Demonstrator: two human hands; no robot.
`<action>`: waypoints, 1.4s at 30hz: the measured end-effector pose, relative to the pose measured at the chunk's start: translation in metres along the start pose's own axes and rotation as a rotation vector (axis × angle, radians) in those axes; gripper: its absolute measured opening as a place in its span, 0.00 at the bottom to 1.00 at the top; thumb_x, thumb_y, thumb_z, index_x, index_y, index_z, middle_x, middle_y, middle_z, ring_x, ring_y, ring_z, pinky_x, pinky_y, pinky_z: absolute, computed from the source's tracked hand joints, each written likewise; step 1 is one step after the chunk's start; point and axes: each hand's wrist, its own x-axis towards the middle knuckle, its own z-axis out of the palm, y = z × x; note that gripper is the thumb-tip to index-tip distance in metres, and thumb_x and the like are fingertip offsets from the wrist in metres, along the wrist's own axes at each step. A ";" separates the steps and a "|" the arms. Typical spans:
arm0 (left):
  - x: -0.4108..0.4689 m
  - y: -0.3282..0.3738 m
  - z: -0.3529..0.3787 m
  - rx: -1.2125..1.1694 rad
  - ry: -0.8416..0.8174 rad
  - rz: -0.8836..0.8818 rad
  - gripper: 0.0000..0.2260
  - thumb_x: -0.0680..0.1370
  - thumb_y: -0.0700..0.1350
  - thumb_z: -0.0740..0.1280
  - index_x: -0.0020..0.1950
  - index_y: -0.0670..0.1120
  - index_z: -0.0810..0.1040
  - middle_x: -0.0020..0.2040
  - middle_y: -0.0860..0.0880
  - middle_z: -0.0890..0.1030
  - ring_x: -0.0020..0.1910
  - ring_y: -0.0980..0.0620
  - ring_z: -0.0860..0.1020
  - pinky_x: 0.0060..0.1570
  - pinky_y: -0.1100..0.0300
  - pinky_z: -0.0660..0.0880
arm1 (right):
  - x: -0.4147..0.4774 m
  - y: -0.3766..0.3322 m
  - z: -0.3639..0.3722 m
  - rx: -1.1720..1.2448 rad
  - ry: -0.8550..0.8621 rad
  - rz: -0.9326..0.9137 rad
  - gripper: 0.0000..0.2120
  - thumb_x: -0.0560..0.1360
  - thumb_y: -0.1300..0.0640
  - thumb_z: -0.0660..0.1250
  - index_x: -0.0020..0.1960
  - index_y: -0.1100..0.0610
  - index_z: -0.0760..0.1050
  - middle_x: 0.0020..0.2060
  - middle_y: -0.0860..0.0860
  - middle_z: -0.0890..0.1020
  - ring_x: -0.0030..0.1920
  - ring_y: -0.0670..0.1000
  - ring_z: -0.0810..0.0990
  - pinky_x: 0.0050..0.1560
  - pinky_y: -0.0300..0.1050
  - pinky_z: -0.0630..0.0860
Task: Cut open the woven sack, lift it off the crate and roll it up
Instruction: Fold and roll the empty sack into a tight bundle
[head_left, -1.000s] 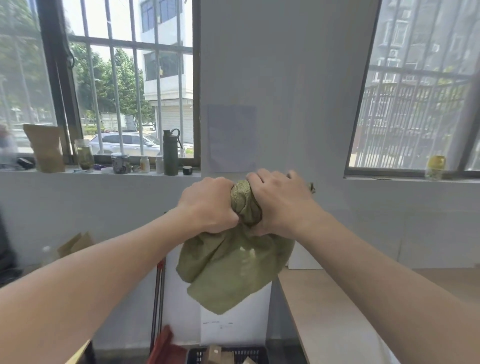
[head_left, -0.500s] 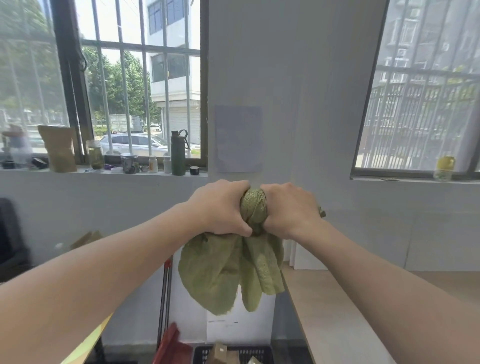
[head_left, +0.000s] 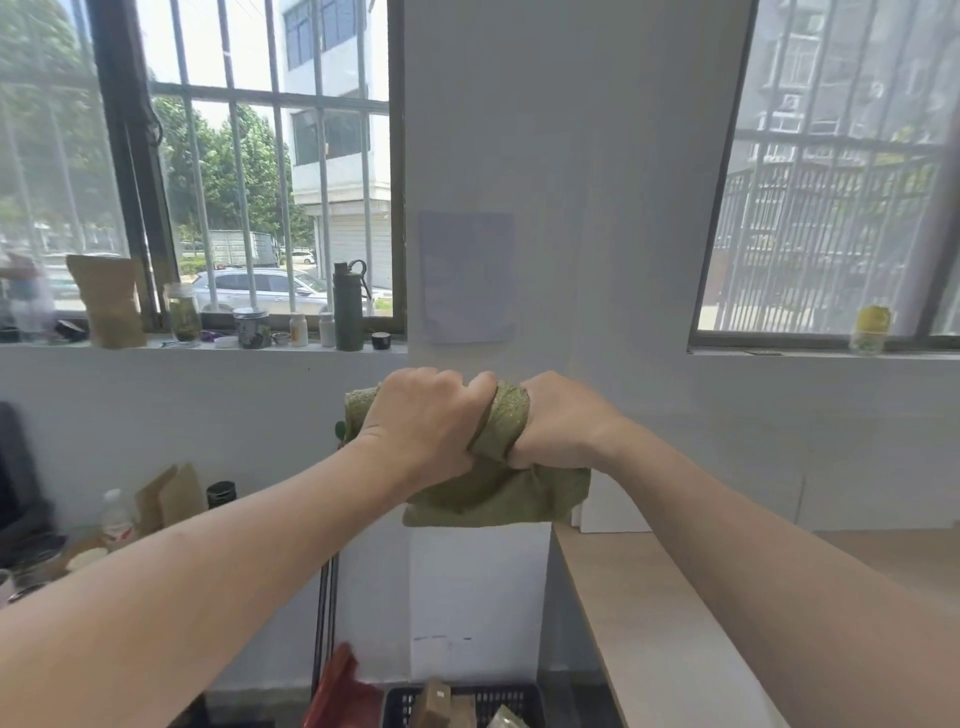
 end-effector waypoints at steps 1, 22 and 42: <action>0.000 0.000 -0.002 -0.019 -0.030 -0.009 0.16 0.70 0.50 0.71 0.53 0.50 0.71 0.37 0.51 0.73 0.35 0.45 0.72 0.35 0.56 0.65 | -0.003 0.001 0.000 -0.037 0.028 -0.029 0.14 0.59 0.50 0.73 0.42 0.51 0.75 0.36 0.48 0.82 0.38 0.55 0.82 0.36 0.47 0.80; -0.002 0.006 -0.016 -0.467 -0.391 -0.069 0.21 0.66 0.60 0.75 0.52 0.53 0.72 0.41 0.55 0.77 0.41 0.49 0.78 0.38 0.55 0.74 | -0.033 -0.005 0.015 -0.423 0.330 -0.111 0.12 0.66 0.58 0.70 0.45 0.50 0.70 0.41 0.46 0.79 0.40 0.55 0.75 0.39 0.45 0.64; -0.005 0.014 -0.004 -0.110 -0.164 -0.022 0.13 0.70 0.53 0.69 0.47 0.50 0.68 0.33 0.53 0.69 0.35 0.44 0.74 0.35 0.56 0.68 | -0.040 -0.007 0.011 -0.289 0.146 -0.086 0.24 0.63 0.47 0.75 0.53 0.51 0.69 0.47 0.48 0.77 0.49 0.56 0.79 0.43 0.48 0.70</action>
